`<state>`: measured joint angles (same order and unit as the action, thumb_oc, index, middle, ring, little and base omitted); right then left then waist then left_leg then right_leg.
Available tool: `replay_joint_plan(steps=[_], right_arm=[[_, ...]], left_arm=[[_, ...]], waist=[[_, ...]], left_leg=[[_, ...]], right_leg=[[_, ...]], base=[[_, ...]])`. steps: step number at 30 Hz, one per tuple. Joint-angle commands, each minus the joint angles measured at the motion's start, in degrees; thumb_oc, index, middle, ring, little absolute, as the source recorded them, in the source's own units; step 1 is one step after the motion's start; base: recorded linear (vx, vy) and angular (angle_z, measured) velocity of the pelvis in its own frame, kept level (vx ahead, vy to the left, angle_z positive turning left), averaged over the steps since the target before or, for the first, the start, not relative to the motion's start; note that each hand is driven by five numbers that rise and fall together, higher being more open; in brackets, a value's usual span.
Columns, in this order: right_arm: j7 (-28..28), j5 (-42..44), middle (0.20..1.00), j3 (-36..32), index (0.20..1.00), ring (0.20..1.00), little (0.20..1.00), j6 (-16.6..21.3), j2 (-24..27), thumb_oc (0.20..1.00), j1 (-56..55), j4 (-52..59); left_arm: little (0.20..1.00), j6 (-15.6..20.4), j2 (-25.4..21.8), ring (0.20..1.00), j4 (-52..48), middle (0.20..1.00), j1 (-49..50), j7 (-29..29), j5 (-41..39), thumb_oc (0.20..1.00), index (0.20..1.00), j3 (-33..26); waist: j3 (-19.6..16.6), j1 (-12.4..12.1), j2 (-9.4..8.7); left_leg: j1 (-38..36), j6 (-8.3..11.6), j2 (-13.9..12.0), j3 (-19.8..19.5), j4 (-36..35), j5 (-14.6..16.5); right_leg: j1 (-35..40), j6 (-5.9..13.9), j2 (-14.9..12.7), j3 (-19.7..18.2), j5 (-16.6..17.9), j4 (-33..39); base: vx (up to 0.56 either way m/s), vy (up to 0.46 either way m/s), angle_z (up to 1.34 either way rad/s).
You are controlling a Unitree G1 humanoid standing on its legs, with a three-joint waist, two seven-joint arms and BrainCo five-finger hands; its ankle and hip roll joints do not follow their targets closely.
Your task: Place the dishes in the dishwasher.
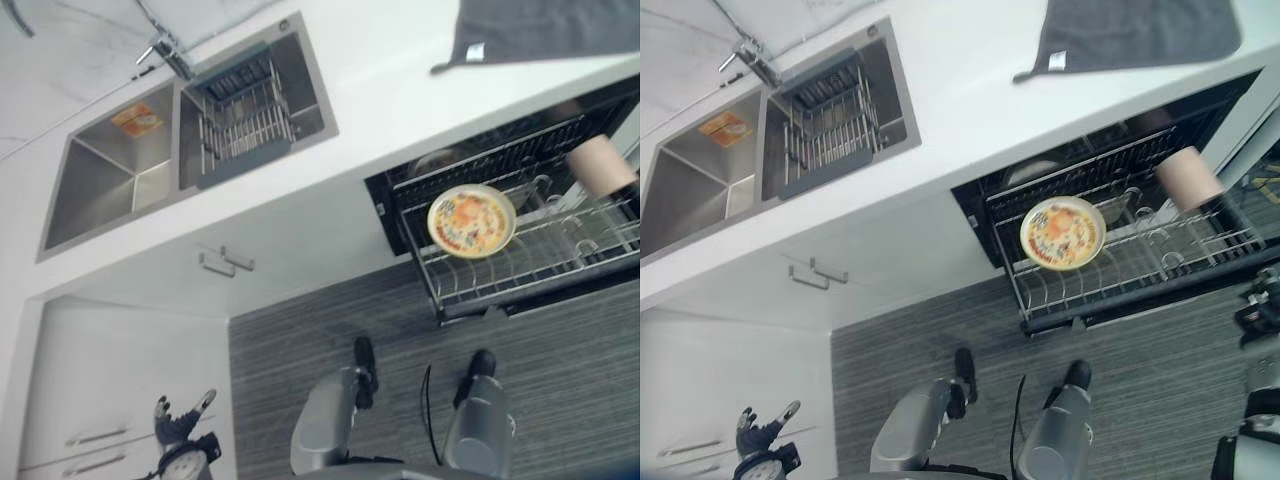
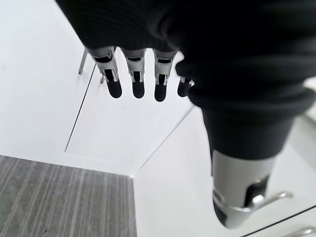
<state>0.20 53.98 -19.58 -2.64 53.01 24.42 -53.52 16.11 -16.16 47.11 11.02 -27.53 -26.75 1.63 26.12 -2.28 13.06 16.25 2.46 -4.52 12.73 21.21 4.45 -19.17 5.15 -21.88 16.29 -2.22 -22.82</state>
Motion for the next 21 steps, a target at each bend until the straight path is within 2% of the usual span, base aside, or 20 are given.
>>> replay_joint_plan(steps=[1, 13, 16, 21], right_arm=[[1.6, -3.9, 0.2, 4.8, 0.2, 0.2, 0.2, -4.7, -4.0, 0.2, 1.4, -2.7], [3.7, -10.6, 0.2, 13.5, 0.2, 0.2, 0.2, -7.7, 1.7, 0.2, 19.3, -2.8], [3.3, -12.0, 0.2, 15.6, 0.2, 0.2, 0.2, -8.1, 2.1, 0.2, 23.6, -1.9], [1.4, -15.3, 0.2, 20.4, 0.2, 0.2, 0.2, -7.6, 1.6, 0.2, 32.8, -1.8]], left_arm=[[1.0, 1.7, -2.4, 1.0, -1.9, 1.0, 2.1, 0.3, -3.7, 1.0, 1.0, -0.1], [1.0, -0.8, -2.2, 1.0, -6.5, 1.0, 5.5, 3.0, -5.7, 1.0, 1.0, 0.8], [1.0, -1.0, -2.2, 1.0, -7.1, 1.0, 6.7, 4.4, -6.0, 1.0, 1.0, 0.5], [1.0, -0.1, -2.2, 1.0, -6.3, 1.0, 8.0, 7.8, -7.5, 1.0, 1.0, -0.7]], waist=[[-1.9, -1.8, -0.74], [-0.2, -4.4, 3.09], [-0.1, -5.5, 3.92], [0.3, -7.9, 6.08]], left_leg=[[0.2, 3.32, -2.2, -3.2, 0.9, -0.9], [2.3, 3.04, -1.0, -2.8, -0.4, -2.0], [2.1, 3.66, -0.6, -3.4, -0.9, -1.3], [2.3, 4.05, 0.4, -5.0, -5.9, -4.3]], right_leg=[[0.7, -1.76, 0.6, -1.7, -4.0, -3.2], [-4.5, -1.96, -1.3, -3.5, -6.5, -8.4], [-4.8, -1.46, -1.8, -4.0, -9.0, -10.3], [-5.9, -1.31, -1.4, -3.9, -10.2, -11.3]], base=[[-0.06, 0.121, -0.42], [-0.01, 0.065, 0.01], [0.14, 0.012, 0.09], [0.07, 0.01, 0.07]])
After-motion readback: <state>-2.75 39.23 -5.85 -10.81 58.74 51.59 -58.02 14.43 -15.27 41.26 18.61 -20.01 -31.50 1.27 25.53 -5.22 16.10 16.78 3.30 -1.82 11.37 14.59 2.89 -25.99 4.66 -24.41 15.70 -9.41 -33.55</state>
